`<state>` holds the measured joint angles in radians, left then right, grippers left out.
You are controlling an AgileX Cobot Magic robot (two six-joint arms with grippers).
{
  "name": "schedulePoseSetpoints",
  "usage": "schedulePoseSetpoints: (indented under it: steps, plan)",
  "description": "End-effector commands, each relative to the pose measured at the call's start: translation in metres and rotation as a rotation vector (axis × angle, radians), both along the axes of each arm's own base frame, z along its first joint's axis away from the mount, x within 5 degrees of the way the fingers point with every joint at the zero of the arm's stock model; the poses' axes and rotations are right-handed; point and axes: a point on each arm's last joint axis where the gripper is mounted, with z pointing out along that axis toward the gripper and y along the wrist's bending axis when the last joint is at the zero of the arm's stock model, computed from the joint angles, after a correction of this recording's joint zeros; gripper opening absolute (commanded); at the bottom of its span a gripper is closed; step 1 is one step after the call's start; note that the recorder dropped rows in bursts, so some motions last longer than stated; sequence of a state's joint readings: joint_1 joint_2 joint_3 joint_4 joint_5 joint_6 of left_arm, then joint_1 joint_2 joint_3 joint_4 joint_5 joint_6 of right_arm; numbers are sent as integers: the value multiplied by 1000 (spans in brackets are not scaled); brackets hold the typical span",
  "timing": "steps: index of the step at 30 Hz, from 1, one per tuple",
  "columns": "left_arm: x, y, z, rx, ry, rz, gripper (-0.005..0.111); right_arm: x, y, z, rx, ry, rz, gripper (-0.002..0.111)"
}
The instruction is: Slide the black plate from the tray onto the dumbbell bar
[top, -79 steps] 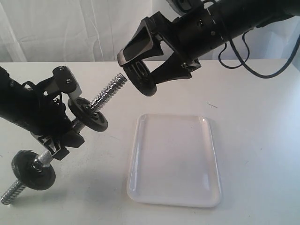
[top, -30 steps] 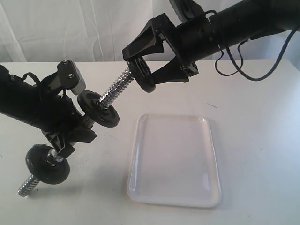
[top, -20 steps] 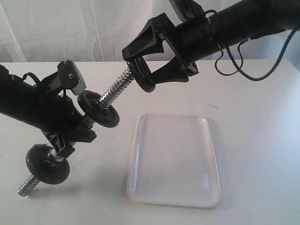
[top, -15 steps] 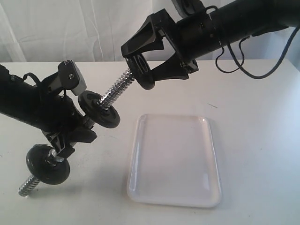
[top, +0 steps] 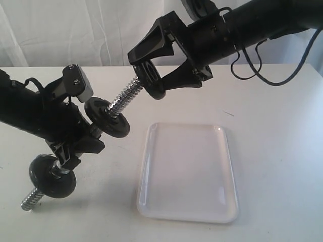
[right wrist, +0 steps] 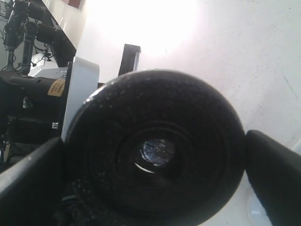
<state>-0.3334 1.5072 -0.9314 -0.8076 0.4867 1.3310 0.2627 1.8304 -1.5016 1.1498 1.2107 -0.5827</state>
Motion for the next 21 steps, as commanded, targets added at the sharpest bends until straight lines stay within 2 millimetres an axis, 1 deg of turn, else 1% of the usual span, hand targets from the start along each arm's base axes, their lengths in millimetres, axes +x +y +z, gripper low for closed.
schedulePoseSetpoints:
  steps: [1,4,7,13,16,21]
  plan:
    - [0,-6,32,-159,-40,59,0,-6,3,13,53,9,-4,0]
    - [-1,-6,32,-159,-40,56,0,-6,3,13,49,25,-11,0]
    - [-3,-8,33,-173,-47,13,0,-6,3,12,35,31,-11,0]
    - [-4,-10,35,-188,-67,-27,0,-10,4,1,-91,35,15,0]
    - [-4,-10,35,-187,-70,-29,0,-12,6,0,-94,36,24,0]
    - [-4,-10,36,-196,-74,-29,0,-18,16,-1,-106,31,58,0]
